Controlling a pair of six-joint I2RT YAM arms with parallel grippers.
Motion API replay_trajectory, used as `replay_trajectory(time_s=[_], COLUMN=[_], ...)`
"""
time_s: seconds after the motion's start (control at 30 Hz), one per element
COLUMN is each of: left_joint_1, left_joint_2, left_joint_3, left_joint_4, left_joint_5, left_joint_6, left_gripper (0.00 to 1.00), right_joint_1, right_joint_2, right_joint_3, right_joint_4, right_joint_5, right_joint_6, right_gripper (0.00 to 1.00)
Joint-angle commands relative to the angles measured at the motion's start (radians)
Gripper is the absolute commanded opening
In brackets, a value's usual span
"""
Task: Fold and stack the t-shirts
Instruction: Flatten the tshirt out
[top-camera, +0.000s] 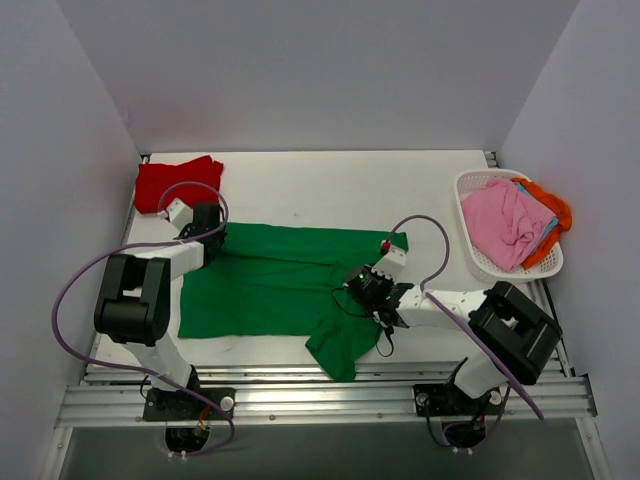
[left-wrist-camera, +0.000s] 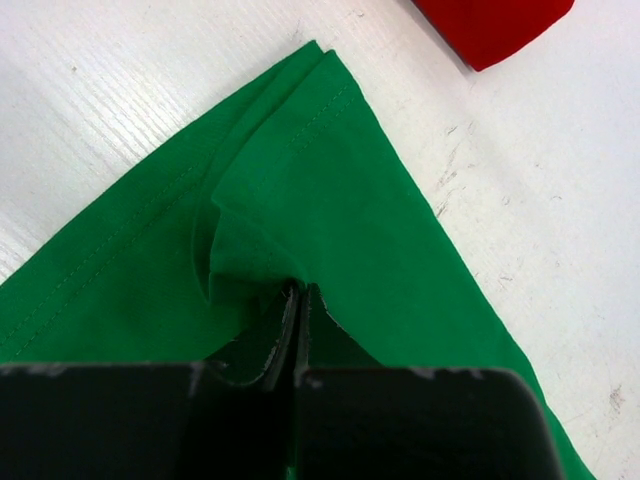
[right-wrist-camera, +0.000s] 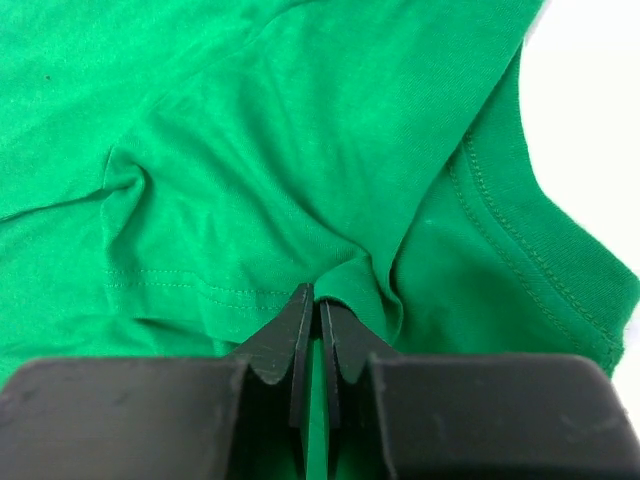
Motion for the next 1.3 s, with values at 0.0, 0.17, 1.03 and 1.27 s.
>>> replay_trajectory(time_s=[0.0, 0.17, 1.03, 1.27], left_joint_1=[-0.001, -0.099, -0.449, -0.440], left_joint_2=[-0.040, -0.230, -0.967, -0.694], left_joint_3=[0.008, 0.001, 0.570, 0.745], left_joint_4=[0.022, -0.091, -0.498, -0.473], left_joint_5=[0.001, -0.172, 0.310, 0.176], left_joint_6=[0.006, 0.084, 0.379, 0.457], left_gripper=[0.02, 0.02, 0.02, 0.02], right_joint_1=[-0.006, 0.008, 0.083, 0.135], right_joint_2=[-0.038, -0.237, -0.770, -0.503], right_joint_3=[0.007, 0.082, 1.015, 1.119], right_joint_4=[-0.044, -0.191, -0.692, -0.587], right_joint_5=[0.062, 0.180, 0.075, 0.393], right_joint_6=[-0.023, -0.075, -0.481, -0.589], right_gripper=[0.00, 0.00, 0.00, 0.00])
